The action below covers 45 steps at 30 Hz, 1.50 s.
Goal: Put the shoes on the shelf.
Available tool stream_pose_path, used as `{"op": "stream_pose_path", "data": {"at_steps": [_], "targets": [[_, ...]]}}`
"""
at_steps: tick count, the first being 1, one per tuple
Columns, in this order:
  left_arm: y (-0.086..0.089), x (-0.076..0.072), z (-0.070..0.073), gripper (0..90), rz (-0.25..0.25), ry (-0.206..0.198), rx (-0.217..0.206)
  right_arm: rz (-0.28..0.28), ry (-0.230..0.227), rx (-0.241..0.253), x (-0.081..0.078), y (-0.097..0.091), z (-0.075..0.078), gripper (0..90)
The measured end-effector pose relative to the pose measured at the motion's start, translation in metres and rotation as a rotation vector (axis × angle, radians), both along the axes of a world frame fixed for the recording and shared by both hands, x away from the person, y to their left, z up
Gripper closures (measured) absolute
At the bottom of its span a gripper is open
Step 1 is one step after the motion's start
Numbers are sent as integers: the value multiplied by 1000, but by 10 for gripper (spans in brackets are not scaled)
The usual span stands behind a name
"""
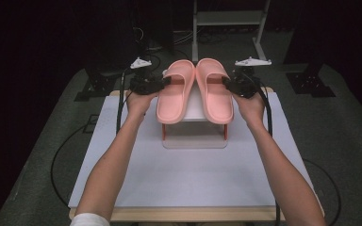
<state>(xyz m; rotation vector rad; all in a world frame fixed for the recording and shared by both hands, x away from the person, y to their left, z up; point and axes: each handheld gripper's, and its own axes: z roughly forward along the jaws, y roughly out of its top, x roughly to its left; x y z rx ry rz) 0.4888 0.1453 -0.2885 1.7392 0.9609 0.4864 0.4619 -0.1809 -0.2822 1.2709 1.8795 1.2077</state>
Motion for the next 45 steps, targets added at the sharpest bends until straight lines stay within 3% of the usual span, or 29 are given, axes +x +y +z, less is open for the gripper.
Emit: {"op": "stream_pose_path", "data": {"at_steps": [13, 45], "targets": [[-4, 2, -2, 557, 4, 11, -15, 1, 12, -11, 5, 6, -4, 661], [-9, 9, -9, 559, 5, 31, -12, -8, 24, 35, 14, 18, -9, 626]]}}
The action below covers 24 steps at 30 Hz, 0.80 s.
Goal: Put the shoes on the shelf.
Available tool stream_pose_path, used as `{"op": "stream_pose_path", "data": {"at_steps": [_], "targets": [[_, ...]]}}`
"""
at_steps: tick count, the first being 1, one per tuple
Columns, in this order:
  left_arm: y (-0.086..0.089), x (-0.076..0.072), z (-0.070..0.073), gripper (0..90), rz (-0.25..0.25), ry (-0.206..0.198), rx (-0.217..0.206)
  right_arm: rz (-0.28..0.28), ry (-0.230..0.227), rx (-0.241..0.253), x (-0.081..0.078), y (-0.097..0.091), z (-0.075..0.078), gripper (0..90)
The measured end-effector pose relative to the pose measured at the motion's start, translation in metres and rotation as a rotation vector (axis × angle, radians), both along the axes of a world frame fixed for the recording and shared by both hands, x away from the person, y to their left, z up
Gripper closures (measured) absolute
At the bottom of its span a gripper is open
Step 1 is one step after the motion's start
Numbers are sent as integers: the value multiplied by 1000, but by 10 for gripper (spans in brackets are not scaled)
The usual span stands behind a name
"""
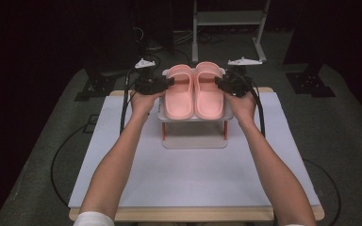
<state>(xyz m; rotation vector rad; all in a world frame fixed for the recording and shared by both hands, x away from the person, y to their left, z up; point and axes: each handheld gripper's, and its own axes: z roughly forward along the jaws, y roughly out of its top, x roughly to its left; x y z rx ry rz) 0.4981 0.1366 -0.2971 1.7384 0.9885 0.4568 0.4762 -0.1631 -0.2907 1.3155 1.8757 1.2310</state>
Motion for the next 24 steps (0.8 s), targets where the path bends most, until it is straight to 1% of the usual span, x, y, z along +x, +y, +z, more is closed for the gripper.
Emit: {"op": "stream_pose_path", "data": {"at_steps": [11, 20, 24], "targets": [[-1, 3, -2, 559, 0, -8, -4, -3, -4, 18, 2, -1, -3, 621], [-2, 7, -3, 558, 7, -6, -22, -13, -9, 22, 5, -1, -4, 621], [-4, 9, -2, 558, 8, -7, -11, -16, -11, 17, 6, -1, -4, 621]]}}
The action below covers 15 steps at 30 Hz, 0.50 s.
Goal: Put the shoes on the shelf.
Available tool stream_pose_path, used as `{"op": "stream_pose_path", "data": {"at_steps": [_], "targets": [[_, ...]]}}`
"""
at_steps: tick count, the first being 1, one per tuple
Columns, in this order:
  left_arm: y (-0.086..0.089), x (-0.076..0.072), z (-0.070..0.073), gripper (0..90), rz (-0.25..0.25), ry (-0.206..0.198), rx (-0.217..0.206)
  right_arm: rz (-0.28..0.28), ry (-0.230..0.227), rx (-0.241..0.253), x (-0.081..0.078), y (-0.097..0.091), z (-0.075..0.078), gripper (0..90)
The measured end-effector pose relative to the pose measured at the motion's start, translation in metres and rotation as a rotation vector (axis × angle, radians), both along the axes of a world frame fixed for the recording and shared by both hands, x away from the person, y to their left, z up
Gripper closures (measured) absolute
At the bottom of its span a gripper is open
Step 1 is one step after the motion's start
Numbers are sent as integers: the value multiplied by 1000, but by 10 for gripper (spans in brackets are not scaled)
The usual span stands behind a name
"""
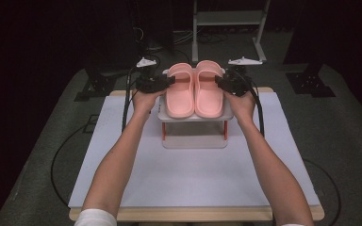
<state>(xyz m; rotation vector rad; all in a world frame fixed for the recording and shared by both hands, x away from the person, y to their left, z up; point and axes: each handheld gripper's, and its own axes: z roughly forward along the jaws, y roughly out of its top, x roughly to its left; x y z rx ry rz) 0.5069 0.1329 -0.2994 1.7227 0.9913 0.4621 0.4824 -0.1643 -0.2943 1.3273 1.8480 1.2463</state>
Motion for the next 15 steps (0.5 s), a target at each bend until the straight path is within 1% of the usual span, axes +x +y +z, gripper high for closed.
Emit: {"op": "stream_pose_path", "data": {"at_steps": [3, 10, 15], "targets": [[0, 1, 0, 557, -1, -1, 9, -4, -1, -1, 1, 1, 0, 621], [-1, 4, 0, 558, 1, 3, 11, -10, -5, 0, 5, 0, -1, 621], [-2, 7, -1, 557, 5, 2, 0, -16, -5, 7, 8, 0, -2, 622]]}}
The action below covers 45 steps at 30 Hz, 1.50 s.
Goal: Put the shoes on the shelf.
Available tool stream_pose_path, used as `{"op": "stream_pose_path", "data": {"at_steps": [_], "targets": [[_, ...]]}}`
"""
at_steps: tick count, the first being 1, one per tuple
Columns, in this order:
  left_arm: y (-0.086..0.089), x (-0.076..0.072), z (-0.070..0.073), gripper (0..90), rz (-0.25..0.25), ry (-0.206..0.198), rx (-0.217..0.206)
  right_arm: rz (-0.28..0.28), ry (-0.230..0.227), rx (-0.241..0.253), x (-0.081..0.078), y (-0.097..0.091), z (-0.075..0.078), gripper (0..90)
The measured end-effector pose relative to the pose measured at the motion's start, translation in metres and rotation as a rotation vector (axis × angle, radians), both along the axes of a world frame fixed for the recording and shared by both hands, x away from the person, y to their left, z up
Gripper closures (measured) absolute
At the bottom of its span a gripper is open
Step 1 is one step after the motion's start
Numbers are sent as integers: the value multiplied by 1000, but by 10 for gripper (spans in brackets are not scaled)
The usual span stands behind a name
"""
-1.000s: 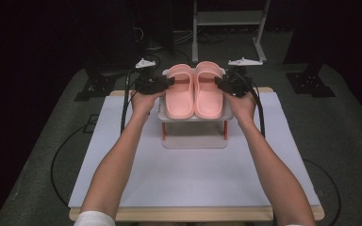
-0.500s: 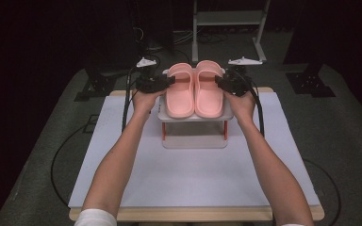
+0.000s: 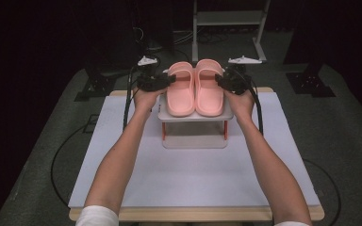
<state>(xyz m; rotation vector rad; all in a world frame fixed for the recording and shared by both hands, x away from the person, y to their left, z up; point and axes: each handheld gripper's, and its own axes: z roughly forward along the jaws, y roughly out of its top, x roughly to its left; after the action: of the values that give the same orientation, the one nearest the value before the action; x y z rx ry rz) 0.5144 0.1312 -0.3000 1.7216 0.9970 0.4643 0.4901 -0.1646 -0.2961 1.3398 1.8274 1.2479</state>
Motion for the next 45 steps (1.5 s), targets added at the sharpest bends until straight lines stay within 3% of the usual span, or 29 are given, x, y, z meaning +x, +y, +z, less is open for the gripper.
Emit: {"op": "stream_pose_path", "data": {"at_steps": [12, 15, 28, 45], "targets": [[1, 2, -1, 551, -3, 0, -4, -6, 4, -2, 5, -2, -2, 616], [2, 0, -1, 535, -4, 2, -11, 1, 2, 18, 4, -4, -1, 600], [7, -10, 3, 507, 3, -13, -23, 17, -17, 19, -8, -8, 6, 538], [10, -29, 4, 477, -22, -28, -33, 51, -15, 46, -26, -19, -2, 508]]}}
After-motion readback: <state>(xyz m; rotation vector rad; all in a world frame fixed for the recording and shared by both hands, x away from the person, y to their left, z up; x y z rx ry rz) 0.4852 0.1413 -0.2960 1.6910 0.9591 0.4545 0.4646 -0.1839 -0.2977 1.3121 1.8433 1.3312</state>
